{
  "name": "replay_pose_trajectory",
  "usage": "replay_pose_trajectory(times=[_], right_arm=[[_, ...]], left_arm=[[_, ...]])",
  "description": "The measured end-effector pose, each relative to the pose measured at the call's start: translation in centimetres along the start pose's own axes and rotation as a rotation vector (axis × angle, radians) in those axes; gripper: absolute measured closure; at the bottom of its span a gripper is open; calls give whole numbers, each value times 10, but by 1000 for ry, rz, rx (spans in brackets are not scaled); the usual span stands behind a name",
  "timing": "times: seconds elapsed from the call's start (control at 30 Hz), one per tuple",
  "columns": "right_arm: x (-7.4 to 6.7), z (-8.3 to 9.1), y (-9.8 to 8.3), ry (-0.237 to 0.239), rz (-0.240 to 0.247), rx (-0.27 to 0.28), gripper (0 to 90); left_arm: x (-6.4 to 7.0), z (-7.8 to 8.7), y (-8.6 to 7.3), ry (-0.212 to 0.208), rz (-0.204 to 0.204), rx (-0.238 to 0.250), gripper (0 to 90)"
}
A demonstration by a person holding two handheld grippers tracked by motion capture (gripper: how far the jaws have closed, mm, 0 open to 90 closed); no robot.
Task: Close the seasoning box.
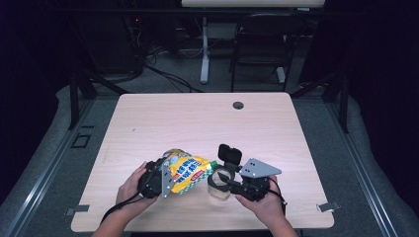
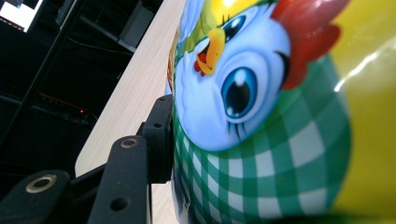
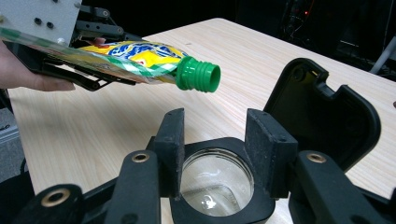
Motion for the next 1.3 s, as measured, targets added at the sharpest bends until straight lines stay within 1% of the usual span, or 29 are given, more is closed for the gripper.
replay_pose_trajectory(times=[0.03, 0.07, 0.13, 0.23, 0.33, 0.4, 0.43, 0.53, 0.57, 0.63, 0.67, 0.8, 0.9, 0.93, 0.97, 1.1, 1.23, 1.3], right_arm=[[0, 0, -1, 1, 4, -5, 581], [-1, -1, -1, 1, 3, -3, 581], [-1, -1, -2, -2, 7, -8, 580], [-2, -1, -2, -2, 16, -12, 580], [-3, -1, -3, -2, 25, -17, 580], [-4, -2, -4, -5, 38, -24, 579], [-5, -2, -4, -4, 49, -31, 577], [-6, -3, -5, -8, 55, -32, 574], [-6, -3, -5, -12, 58, -34, 573], [-7, -4, -6, -11, 59, -34, 570], [-7, -4, -6, -13, 61, -37, 568], [-7, -5, -7, -14, 64, -37, 560], [-9, -7, -7, -26, 88, -45, 549], [-9, -7, -7, -26, 88, -45, 549], [-9, -8, -8, -36, 100, -46, 545], [-9, -9, -8, -45, 114, -50, 540], [-9, -11, -7, -66, 153, -45, 548], [-10, -12, -7, -74, 183, -47, 556]], left_arm=[[1, 0, 1, 7, -11, -1, 557], [1, 0, 1, 7, -11, -1, 556], [1, 1, 2, 18, -40, -7, 556], [1, 1, 3, 24, -58, -9, 557], [1, 1, 4, 30, -65, -12, 557], [1, 1, 4, 30, -67, -14, 557], [1, 1, 4, 34, -75, -18, 557], [1, 0, 4, 36, -84, -23, 557], [0, 1, 3, 34, -93, -31, 557], [0, 0, 4, 40, -90, -24, 557], [0, 0, 3, 39, -101, -32, 557], [1, 0, 2, 37, -117, -43, 557], [1, 0, 3, 37, -121, -45, 557], [1, 0, 3, 37, -121, -45, 557], [1, 1, 4, 40, -129, -43, 557], [2, 1, 5, 39, -130, -41, 557], [2, 1, 5, 40, -131, -44, 557], [2, 1, 5, 38, -130, -45, 557]])
Point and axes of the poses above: each handheld gripper's, and its own axes: z roughly backward along the jaws, y roughly out of its top, x roughly to its right, the point moved 9 cm from there along -z, roughly forward along the jaws, and after that the axes turned 11 degrees about -z, right-handed, at the moved point
